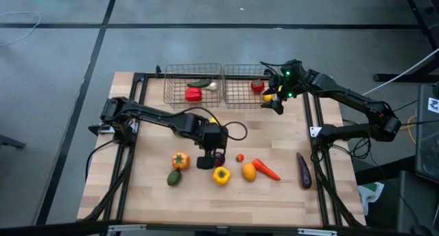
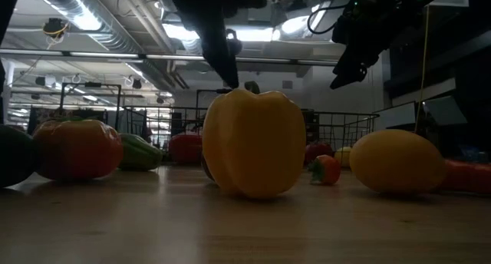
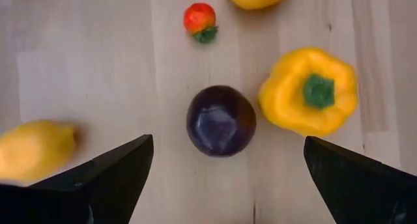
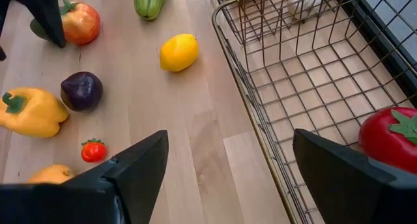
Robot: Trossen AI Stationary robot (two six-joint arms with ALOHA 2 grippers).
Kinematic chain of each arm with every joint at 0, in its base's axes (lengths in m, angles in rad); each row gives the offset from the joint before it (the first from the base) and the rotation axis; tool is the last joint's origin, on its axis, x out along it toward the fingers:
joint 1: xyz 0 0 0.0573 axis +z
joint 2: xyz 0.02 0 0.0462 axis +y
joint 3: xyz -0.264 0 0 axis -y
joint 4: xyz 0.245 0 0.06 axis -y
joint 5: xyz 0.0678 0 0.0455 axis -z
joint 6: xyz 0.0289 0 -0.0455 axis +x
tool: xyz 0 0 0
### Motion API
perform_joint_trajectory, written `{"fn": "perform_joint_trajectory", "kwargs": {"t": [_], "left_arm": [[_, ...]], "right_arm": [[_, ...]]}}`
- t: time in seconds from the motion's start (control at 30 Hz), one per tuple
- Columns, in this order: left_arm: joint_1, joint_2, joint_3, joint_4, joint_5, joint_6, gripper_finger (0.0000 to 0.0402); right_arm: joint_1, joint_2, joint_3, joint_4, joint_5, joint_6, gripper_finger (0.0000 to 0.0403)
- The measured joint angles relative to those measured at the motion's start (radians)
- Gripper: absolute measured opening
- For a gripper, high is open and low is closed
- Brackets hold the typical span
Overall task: Sort produce into baskets
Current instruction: Put the purple onion into the left golden wire basket
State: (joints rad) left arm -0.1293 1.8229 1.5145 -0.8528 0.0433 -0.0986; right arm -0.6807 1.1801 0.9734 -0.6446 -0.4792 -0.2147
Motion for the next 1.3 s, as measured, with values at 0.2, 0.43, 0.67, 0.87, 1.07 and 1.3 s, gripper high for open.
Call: {"fn": "perform_joint_trajectory", "kwargs": {"t": [0.2, 0.43, 0.67, 0.87, 1.07, 1.3], "left_arm": [[-0.016, 0.008, -0.069, 0.098, -0.005, 0.035, 0.0395], [-0.022, 0.011, -0.163, 0.247, -0.026, 0.104, 0.0395], [-0.021, 0.011, -0.202, 0.267, -0.03, 0.106, 0.0395], [-0.021, 0.011, -0.202, 0.268, -0.03, 0.108, 0.0395], [-0.021, 0.011, -0.202, 0.267, -0.03, 0.108, 0.0395], [-0.018, 0.011, -0.202, 0.261, -0.021, 0.118, 0.0395]], "right_arm": [[0.0, 0.0, 0.0, 0.0, 0.0, 0.0, 0.0326], [0.0, 0.0, 0.0, 0.0, 0.0, 0.0, 0.0326], [0.0, 0.0, 0.0, 0.0, 0.0, 0.0, 0.0326], [0.0, 0.0, 0.0, 0.0, 0.0, 0.0, 0.0326], [0.0, 0.0, 0.0, 0.0, 0.0, 0.0, 0.0326], [0.0, 0.0, 0.0, 0.0, 0.0, 0.0, 0.0326]]}}
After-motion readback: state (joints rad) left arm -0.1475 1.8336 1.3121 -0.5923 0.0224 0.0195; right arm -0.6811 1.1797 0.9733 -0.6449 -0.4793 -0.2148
